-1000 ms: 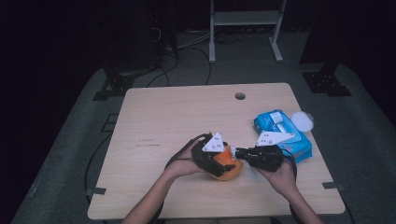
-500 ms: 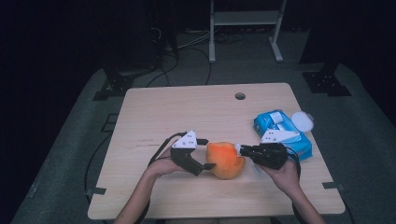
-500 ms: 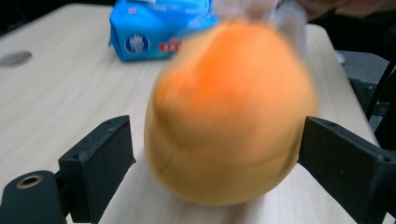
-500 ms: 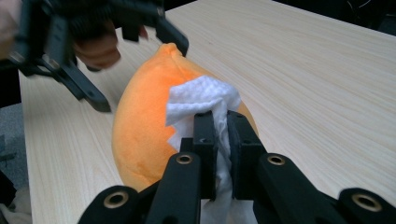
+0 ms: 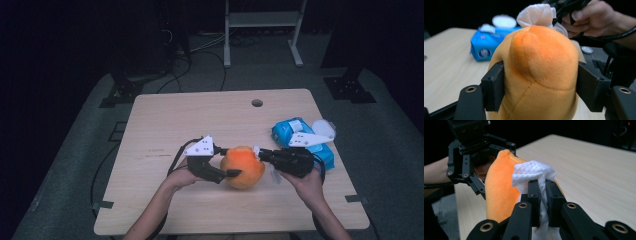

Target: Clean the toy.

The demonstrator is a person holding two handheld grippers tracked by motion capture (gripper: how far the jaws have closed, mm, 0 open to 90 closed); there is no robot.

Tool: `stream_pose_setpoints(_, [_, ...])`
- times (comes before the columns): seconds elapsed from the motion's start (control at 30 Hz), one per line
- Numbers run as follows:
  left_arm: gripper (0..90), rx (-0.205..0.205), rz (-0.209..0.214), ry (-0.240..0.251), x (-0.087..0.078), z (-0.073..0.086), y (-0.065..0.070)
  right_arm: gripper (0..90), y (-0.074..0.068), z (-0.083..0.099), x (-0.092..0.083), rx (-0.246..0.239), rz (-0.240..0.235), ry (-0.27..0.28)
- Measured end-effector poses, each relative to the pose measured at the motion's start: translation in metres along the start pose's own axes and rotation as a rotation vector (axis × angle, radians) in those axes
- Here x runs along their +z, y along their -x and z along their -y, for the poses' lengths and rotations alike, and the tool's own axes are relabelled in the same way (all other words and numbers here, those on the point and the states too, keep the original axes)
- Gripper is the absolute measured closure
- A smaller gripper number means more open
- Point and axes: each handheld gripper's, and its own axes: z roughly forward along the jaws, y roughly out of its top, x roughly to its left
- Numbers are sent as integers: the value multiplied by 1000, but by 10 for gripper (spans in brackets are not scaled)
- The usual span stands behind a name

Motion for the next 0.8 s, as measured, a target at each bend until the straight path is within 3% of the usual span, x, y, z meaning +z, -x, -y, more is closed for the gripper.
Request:
stream_pose_setpoints(0.1, [311, 11, -2, -6, -6, -11, 6, 827, -6, -8, -7, -9, -15, 24])
stream_pose_setpoints(0.2, [309, 20, -1, -24, -7, -9, 10, 827, -10, -9, -9, -20, -22, 21])
stream_pose_setpoints(0.37, [306, -15, 1, -73, 2, 17, 10, 827, -6, 7, 5, 0, -33, -40])
stream_pose_setpoints(0.47, [259, -37, -10, -95, 17, 37, 12, 826, -1, 21, 23, 9, -28, -117])
stream_pose_setpoints(0.57, [202, -49, -54, -32, 26, 47, 17, 826, 3, 33, 34, 22, -22, -154])
stream_pose_setpoints(0.67, [255, -21, -73, -37, 31, 47, 21, 827, 5, 29, 27, 24, -3, -141])
stream_pose_setpoints(0.8, [271, 12, -66, -63, 38, 46, 29, 826, -12, 19, 29, -34, -24, -114])
